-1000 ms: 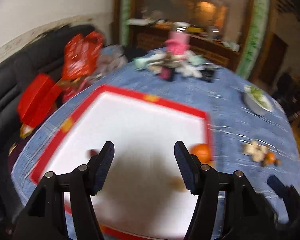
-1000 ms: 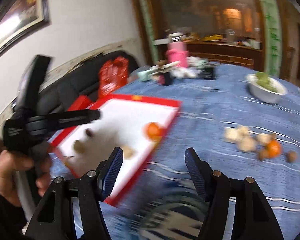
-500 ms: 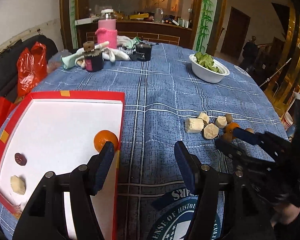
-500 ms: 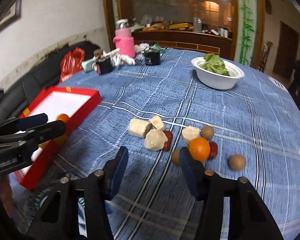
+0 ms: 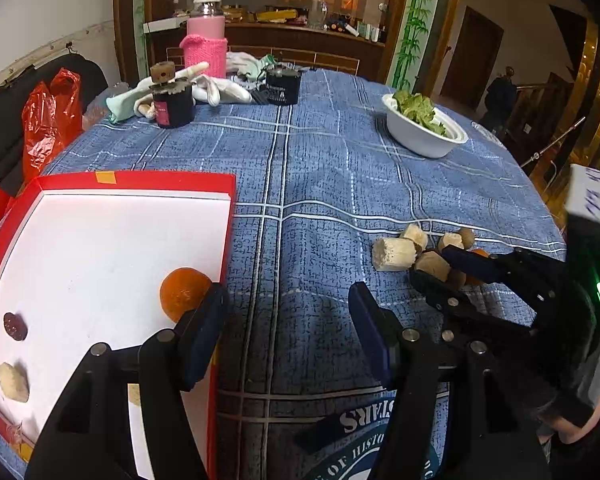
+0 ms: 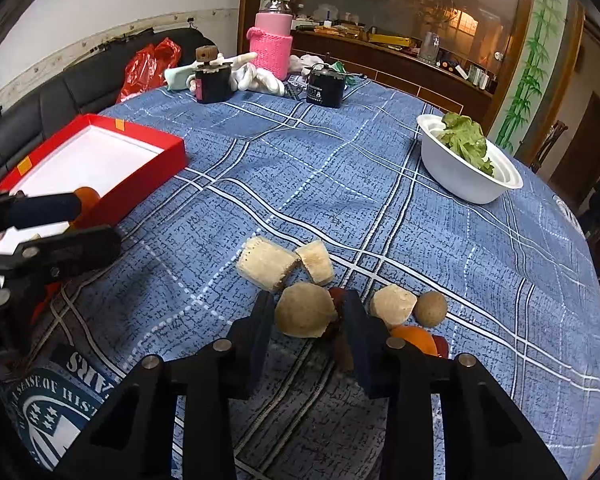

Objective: Organize fruits
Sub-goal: 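Return to the pile and grasp a beige round piece with the right tool, then grasp a beige cylinder piece with the left tool while the right tool holds its piece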

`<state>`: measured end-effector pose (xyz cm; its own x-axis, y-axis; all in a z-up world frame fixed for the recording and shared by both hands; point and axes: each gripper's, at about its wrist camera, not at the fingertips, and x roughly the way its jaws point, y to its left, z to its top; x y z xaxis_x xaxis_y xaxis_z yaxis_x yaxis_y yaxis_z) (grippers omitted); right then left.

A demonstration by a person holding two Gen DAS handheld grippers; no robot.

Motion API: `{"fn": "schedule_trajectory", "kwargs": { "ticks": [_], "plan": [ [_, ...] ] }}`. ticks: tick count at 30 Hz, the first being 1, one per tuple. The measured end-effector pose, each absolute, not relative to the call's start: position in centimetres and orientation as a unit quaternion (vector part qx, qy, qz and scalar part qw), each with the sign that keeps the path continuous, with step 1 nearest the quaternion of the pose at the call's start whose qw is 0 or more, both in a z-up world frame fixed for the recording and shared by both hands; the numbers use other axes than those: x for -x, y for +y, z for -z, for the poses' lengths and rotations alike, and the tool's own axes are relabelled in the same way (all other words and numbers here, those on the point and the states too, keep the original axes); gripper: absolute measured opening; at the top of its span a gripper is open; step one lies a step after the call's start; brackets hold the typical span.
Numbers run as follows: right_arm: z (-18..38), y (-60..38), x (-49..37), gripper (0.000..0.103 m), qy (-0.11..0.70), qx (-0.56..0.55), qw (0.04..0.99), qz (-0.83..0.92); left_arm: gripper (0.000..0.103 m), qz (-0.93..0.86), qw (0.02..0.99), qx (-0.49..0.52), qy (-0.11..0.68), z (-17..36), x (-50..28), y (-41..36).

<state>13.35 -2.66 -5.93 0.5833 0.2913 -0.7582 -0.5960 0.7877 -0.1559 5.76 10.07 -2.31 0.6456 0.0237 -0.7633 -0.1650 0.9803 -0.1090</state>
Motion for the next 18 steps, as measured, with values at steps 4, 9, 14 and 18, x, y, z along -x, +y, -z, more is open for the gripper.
{"fn": "schedule_trajectory", "kwargs": {
  "ticks": [4,9,14,18],
  "plan": [
    [6.1,-2.7,-12.5,0.034,0.358,0.235,0.866,-0.257,0.061,-0.049,0.903,0.083,0.419,2.4,-6.1,9.8],
    [5.4,-5.0,-12.3,0.028,0.364,0.204,0.873,-0.253,0.061,-0.040,0.904,0.085,0.416,2.1,-6.6,9.2],
    [4.5,-8.8,-11.5,0.028,0.378,0.119,0.885,-0.245,0.061,-0.030,0.904,0.073,0.420,2.3,-7.7,8.1],
    [4.2,-11.4,-10.5,0.028,0.376,0.064,0.893,-0.240,0.061,-0.026,0.899,0.058,0.433,3.2,-9.2,6.8]
  ]
}}
